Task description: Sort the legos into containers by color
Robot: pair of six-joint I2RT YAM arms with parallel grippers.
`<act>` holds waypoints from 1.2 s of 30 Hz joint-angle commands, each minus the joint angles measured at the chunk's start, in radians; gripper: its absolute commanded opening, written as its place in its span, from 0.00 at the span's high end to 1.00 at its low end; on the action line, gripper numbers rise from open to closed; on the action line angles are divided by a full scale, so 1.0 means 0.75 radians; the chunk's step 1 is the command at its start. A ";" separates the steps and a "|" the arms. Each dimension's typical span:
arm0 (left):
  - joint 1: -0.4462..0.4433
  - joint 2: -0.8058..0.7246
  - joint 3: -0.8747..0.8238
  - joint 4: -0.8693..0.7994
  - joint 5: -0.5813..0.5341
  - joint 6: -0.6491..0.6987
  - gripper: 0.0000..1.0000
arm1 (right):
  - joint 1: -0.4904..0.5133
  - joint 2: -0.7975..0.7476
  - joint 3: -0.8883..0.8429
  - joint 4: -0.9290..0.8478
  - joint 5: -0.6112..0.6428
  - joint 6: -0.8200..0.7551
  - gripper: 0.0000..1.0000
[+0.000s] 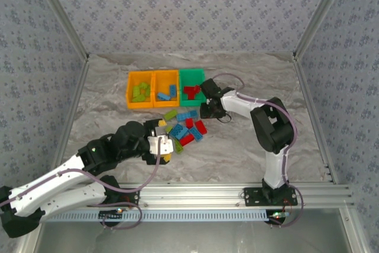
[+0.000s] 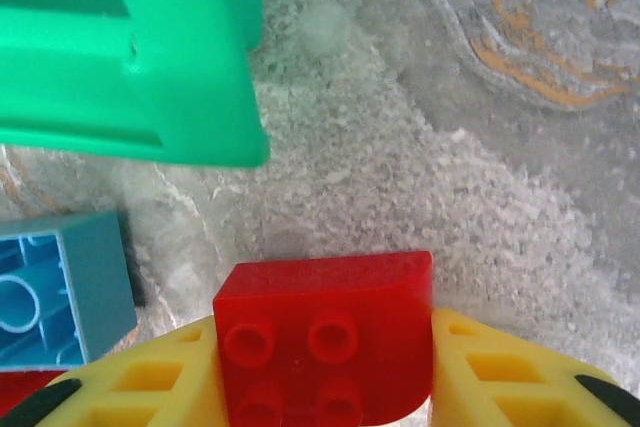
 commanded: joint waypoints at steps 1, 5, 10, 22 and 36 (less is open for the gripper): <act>-0.005 -0.011 0.001 0.052 -0.003 0.006 0.01 | 0.014 -0.184 -0.078 -0.022 0.014 0.027 0.58; 0.050 -0.036 0.005 0.119 0.016 -0.084 0.01 | 0.080 -0.436 -0.103 -0.055 0.152 0.042 0.57; 0.201 -0.034 0.021 0.214 0.152 -0.242 0.01 | 0.105 -0.504 -0.015 -0.005 0.196 0.007 0.54; 0.340 0.012 0.038 0.254 0.294 -0.340 0.01 | 0.037 0.160 0.775 -0.240 0.180 -0.106 0.36; 0.350 0.222 0.158 0.290 0.248 -0.692 0.02 | 0.092 -0.652 0.278 -0.274 -0.009 -0.068 0.29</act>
